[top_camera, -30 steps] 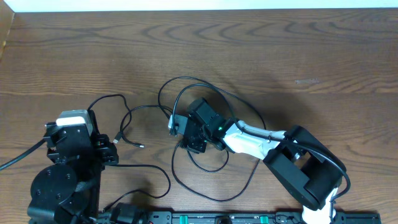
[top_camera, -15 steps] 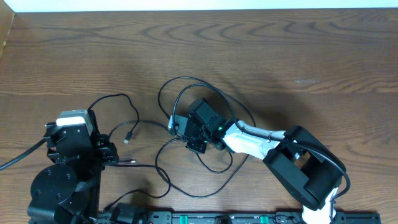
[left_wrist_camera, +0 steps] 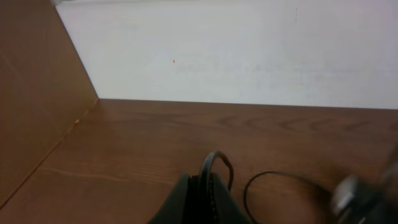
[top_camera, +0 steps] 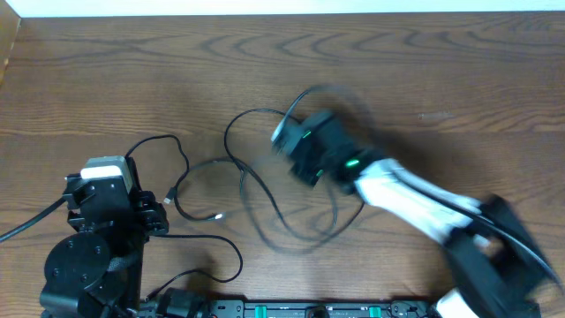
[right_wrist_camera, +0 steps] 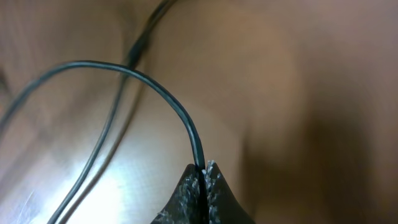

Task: Untangle cables
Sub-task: 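Drag the grasped black cable to the upper right with the right gripper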

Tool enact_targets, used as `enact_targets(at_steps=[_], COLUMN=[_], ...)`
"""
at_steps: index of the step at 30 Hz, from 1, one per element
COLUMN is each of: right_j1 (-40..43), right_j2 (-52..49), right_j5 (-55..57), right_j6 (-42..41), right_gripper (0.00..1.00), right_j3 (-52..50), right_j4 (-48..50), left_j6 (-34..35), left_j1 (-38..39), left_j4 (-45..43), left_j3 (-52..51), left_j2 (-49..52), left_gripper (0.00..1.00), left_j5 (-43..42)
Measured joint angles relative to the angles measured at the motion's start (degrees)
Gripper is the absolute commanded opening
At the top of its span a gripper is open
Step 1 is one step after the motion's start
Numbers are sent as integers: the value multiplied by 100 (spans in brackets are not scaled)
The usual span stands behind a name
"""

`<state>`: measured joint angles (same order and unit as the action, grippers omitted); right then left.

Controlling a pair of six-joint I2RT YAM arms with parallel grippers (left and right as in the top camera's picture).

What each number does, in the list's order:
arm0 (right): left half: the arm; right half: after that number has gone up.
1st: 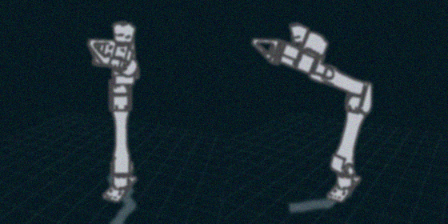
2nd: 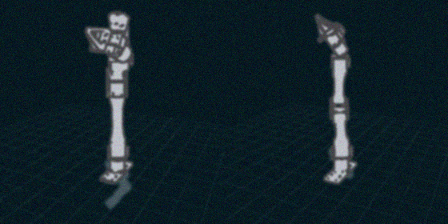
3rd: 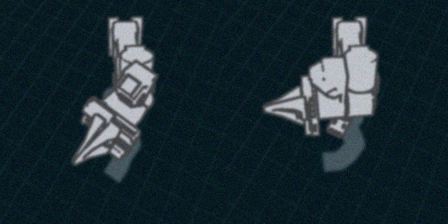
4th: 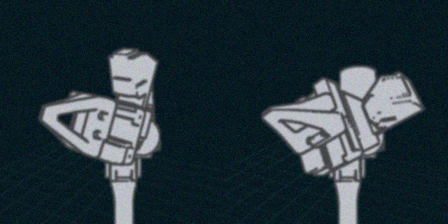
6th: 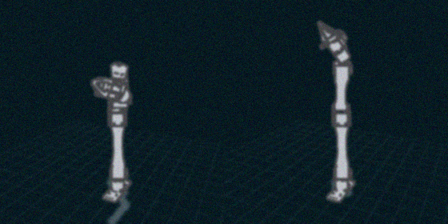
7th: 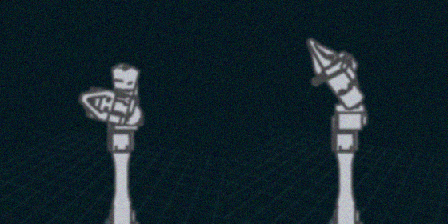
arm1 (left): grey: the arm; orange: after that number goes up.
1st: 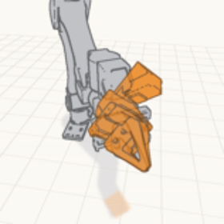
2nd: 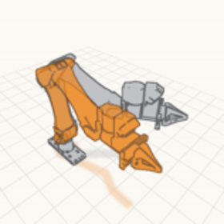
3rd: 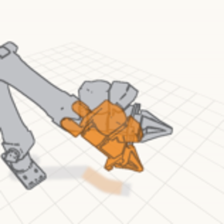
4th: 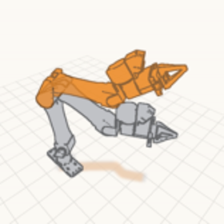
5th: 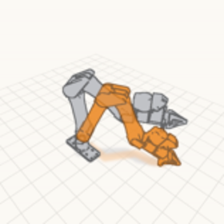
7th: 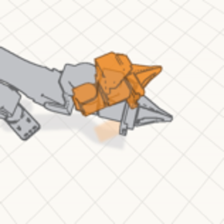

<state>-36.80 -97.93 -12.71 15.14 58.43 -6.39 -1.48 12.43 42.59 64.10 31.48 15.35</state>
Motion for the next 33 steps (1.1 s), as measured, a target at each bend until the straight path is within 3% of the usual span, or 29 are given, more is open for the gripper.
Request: enact_targets(at_steps=[9,18,24,33], right_j1=[2365,5191,6926,7654], right_j2=[2564,3322,3235,2142], right_j5=[243,247,98,-304], right_j6=[-144,-437,-2181,-4494], right_gripper=[1,1,1,1], right_j3=[564,1425,1593,1679], right_j4=[52,197,1314,2057], left_j6=[0,0,0,0], left_j1=[0,0,0,0], left_j4=[15,20,52,151], left_j3=[0,0,0,0], left_j2=[0,0,0,0], left_gripper=[7,7,8,7], left_j5=[-2,0,0,0])
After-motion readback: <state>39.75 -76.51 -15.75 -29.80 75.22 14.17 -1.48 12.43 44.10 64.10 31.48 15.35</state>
